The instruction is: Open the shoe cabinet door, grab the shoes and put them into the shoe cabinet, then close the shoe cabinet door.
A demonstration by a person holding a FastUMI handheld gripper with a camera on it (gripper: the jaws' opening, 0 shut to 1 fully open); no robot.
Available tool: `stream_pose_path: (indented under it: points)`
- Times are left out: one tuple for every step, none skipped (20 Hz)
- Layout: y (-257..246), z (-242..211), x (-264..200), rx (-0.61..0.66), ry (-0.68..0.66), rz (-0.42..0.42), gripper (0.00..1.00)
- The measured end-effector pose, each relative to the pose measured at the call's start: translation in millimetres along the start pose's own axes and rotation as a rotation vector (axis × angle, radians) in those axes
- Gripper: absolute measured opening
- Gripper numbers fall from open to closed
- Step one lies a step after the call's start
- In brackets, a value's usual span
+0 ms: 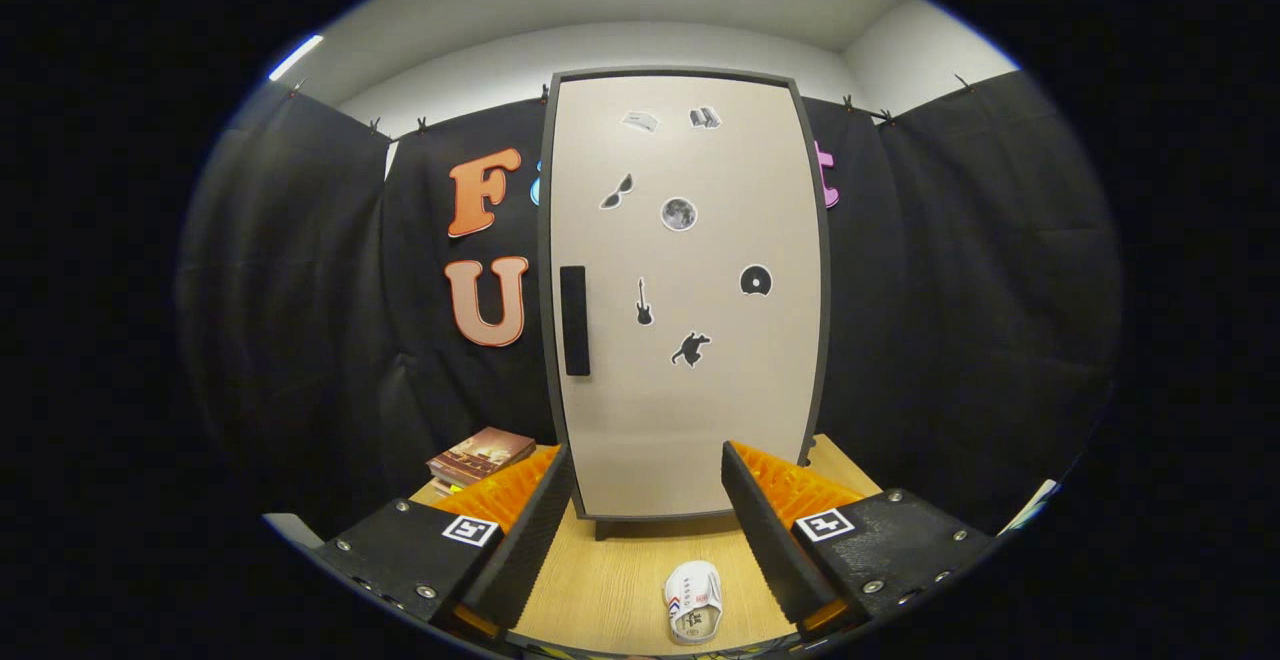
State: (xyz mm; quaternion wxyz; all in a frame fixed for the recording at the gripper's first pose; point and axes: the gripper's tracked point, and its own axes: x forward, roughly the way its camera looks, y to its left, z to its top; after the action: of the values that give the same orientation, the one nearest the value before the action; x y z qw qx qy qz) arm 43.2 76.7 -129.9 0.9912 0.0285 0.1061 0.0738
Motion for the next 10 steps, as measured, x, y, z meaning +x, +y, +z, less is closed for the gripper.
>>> stream_pose_path:
  points:
    - [1,-8,5,0.003,0.013,0.011,0.93]
    - [1,-16,8,0.013,0.03,0.018,0.93]
    - [1,-26,12,0.025,0.046,0.027,0.93]
    - [2,-36,15,0.03,0.066,0.037,0.93]
    - [1,-46,19,0.028,0.086,0.045,0.93]
    - [0,-53,22,0.025,0.1,0.051,0.93]
    - [-1,-57,25,0.028,0.108,0.06,0.93]
    - [-1,-57,29,0.035,0.107,0.066,0.93]
    - [-2,-56,34,0.046,0.103,0.07,0.93]
    - [0,-52,40,0.059,0.096,0.08,0.93]
